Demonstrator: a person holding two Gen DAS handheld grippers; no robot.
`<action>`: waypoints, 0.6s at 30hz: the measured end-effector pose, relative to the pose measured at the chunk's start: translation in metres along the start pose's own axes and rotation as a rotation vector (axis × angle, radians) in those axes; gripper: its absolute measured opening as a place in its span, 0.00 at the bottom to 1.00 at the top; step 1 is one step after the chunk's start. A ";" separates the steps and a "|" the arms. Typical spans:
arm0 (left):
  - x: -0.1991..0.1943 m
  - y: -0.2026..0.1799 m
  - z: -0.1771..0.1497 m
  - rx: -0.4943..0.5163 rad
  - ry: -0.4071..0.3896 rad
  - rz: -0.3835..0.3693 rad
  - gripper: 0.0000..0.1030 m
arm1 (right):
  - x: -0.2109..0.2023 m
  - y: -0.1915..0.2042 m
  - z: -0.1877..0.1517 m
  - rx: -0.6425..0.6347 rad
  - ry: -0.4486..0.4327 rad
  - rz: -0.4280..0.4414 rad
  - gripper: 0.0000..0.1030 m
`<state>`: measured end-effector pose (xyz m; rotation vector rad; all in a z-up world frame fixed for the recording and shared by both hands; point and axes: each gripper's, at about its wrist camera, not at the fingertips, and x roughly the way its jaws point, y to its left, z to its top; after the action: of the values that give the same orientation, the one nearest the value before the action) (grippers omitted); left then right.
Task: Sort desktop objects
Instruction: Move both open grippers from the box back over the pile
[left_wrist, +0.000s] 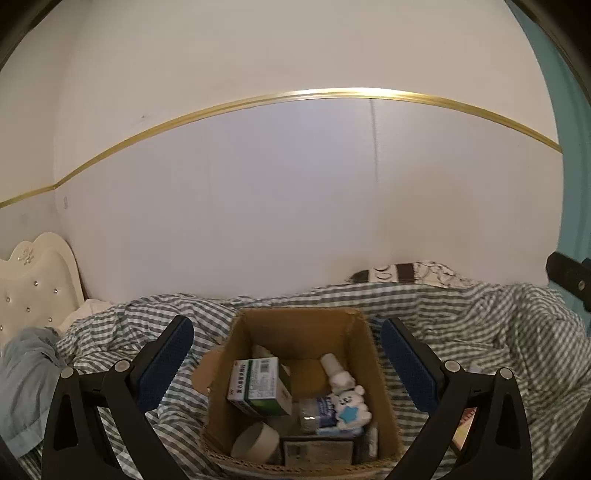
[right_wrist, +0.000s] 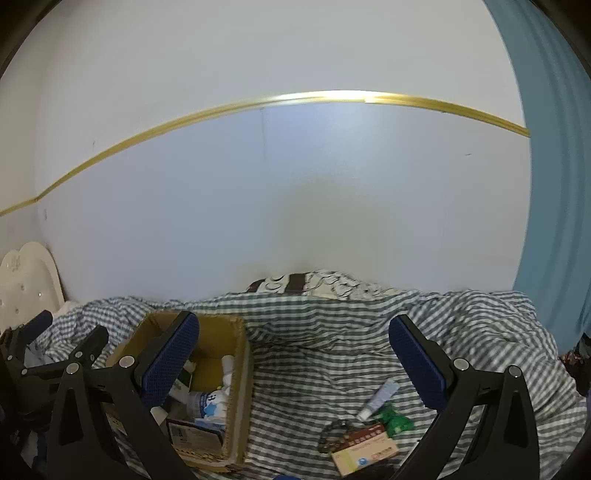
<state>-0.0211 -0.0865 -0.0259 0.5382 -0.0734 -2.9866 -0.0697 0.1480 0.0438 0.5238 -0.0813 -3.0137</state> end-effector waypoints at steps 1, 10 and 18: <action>-0.004 -0.004 0.002 0.007 -0.002 -0.004 1.00 | -0.005 -0.005 0.002 0.004 -0.007 -0.006 1.00; -0.031 -0.046 0.014 0.042 -0.020 -0.028 1.00 | -0.049 -0.046 0.010 -0.005 -0.077 -0.086 1.00; -0.045 -0.077 0.021 0.004 -0.033 -0.074 1.00 | -0.072 -0.083 0.011 -0.028 -0.078 -0.104 1.00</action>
<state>0.0064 -0.0040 0.0037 0.5035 -0.0634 -3.0679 -0.0119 0.2374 0.0728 0.4209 -0.0178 -3.1315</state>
